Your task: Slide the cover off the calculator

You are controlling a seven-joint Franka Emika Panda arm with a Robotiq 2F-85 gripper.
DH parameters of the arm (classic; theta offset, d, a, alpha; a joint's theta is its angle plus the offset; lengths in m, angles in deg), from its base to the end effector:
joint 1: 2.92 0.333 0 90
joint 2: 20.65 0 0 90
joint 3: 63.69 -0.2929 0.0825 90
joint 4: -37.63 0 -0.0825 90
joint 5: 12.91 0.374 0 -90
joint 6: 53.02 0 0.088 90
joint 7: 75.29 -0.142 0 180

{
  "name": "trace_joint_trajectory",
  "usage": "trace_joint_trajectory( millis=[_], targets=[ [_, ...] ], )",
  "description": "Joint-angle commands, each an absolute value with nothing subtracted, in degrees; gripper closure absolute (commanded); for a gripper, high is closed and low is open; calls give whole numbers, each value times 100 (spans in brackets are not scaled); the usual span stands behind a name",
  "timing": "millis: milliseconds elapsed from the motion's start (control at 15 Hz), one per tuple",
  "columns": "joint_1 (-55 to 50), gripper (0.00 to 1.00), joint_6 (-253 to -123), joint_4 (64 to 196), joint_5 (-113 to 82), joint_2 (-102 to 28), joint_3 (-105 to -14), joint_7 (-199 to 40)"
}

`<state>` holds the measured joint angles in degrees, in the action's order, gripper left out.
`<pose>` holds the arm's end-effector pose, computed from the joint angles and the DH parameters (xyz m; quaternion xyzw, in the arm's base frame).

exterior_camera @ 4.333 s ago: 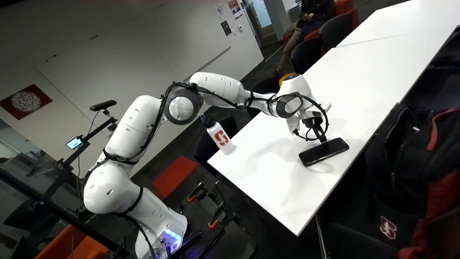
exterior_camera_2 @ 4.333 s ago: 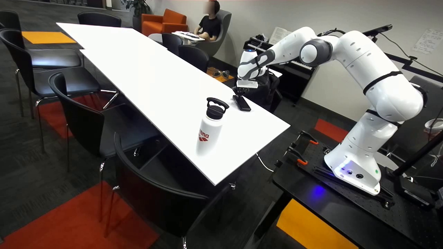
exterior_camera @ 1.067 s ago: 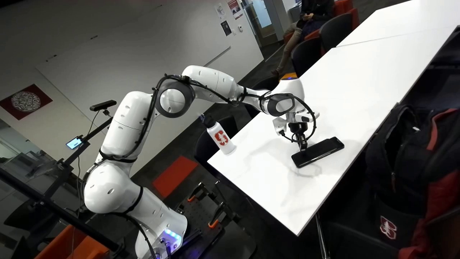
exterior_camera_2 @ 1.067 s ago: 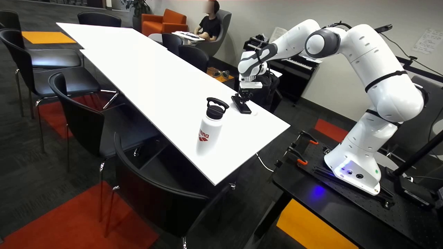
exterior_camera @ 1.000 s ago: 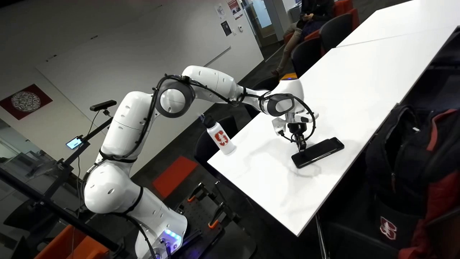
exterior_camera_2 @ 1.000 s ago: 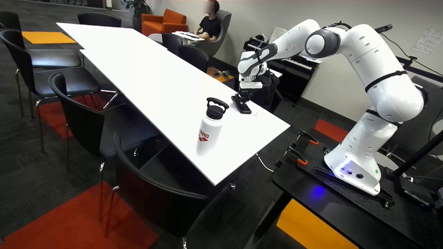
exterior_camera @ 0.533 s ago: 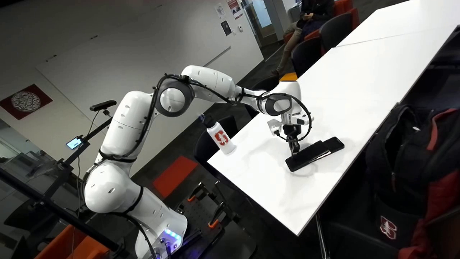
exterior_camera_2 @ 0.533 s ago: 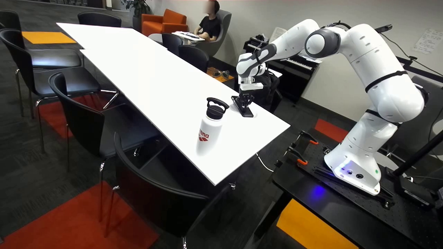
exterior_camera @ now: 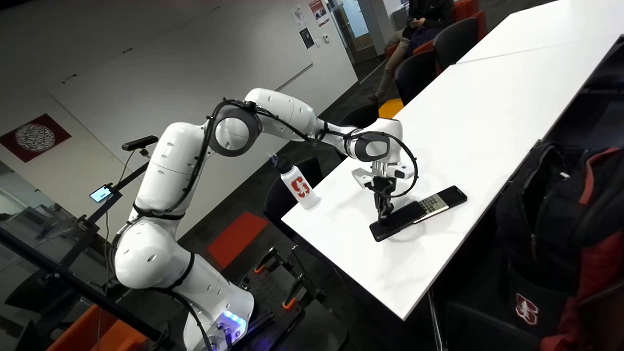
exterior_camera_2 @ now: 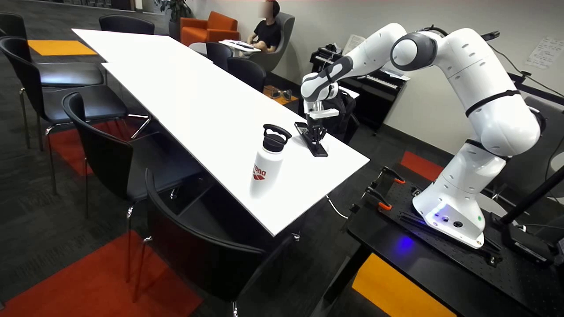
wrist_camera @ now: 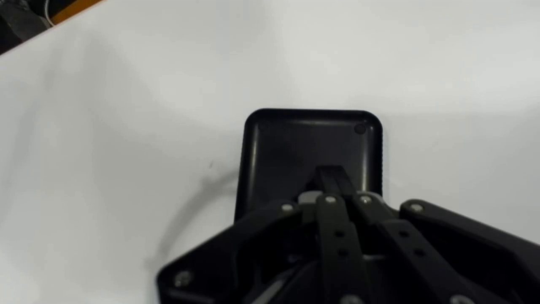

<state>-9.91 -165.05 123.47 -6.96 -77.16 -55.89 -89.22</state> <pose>0.5731 -0.1409 0.0168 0.9319 -0.2557 -0.2565 0.0192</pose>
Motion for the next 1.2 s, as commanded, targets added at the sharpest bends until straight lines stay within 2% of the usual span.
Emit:
trace_joint_trajectory(
  millis=[0,600,1133],
  targets=[
    [-949,100,-17368,13427,-634,-6919,-5558,-8939],
    [-1138,100,-20634,15639,-250,-4892,-5555,-8839],
    [-1041,100,-21410,16382,-298,-4050,-5447,-9029]
  ],
)
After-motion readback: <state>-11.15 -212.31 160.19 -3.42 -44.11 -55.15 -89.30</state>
